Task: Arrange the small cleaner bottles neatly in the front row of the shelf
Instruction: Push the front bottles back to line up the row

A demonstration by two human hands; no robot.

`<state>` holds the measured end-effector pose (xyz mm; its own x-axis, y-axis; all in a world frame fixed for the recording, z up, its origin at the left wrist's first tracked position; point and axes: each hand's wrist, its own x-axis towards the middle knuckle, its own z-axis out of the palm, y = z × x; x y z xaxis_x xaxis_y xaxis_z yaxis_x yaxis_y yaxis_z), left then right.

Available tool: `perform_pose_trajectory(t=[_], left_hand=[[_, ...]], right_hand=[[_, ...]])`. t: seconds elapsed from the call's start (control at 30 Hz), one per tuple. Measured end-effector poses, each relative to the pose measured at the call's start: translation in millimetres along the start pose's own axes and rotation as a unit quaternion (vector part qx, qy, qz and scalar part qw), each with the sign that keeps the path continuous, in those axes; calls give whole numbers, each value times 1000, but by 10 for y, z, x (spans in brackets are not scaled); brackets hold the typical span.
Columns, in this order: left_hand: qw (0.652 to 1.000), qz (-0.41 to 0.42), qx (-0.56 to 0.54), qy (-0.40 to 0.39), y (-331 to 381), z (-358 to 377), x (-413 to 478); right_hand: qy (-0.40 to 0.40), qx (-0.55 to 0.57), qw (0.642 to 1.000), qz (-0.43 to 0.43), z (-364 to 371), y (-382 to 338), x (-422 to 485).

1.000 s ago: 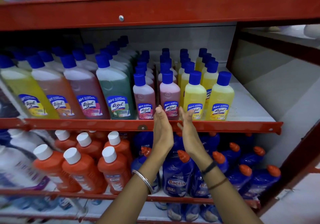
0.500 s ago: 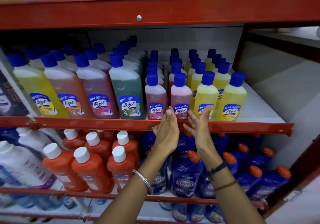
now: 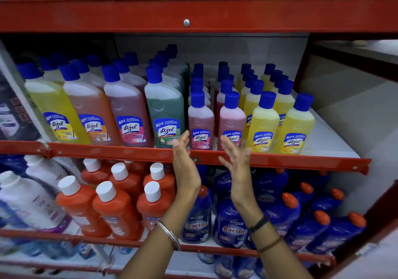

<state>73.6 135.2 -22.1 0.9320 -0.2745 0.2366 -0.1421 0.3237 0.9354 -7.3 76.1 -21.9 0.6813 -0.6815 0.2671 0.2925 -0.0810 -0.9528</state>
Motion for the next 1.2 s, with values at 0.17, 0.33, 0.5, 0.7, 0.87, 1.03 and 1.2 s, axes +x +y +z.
perform_pose_trajectory(t=[0.17, 0.33, 0.5, 0.7, 0.87, 1.03, 1.2], left_hand=[[993, -81, 58, -64, 21, -49, 139], [987, -101, 92, -82, 105, -130, 211], [979, -112, 120, -118, 189, -226, 206], [982, -53, 133, -125, 239, -409, 184], [995, 38, 94, 12, 309, -757, 354], [985, -44, 148, -80, 415, -907, 544], [978, -37, 179, -104, 461, -891, 508]], right_hand=[[-32, 6, 997, 65, 193, 33, 172], [-26, 12, 995, 91, 235, 44, 233], [-9, 6, 997, 79, 303, 16, 229], [75, -5, 997, 34, 471, 34, 127], [70, -31, 996, -54, 859, 73, 14], [19, -119, 992, 48, 1167, 116, 179], [30, -174, 982, 72, 1275, 75, 182]])
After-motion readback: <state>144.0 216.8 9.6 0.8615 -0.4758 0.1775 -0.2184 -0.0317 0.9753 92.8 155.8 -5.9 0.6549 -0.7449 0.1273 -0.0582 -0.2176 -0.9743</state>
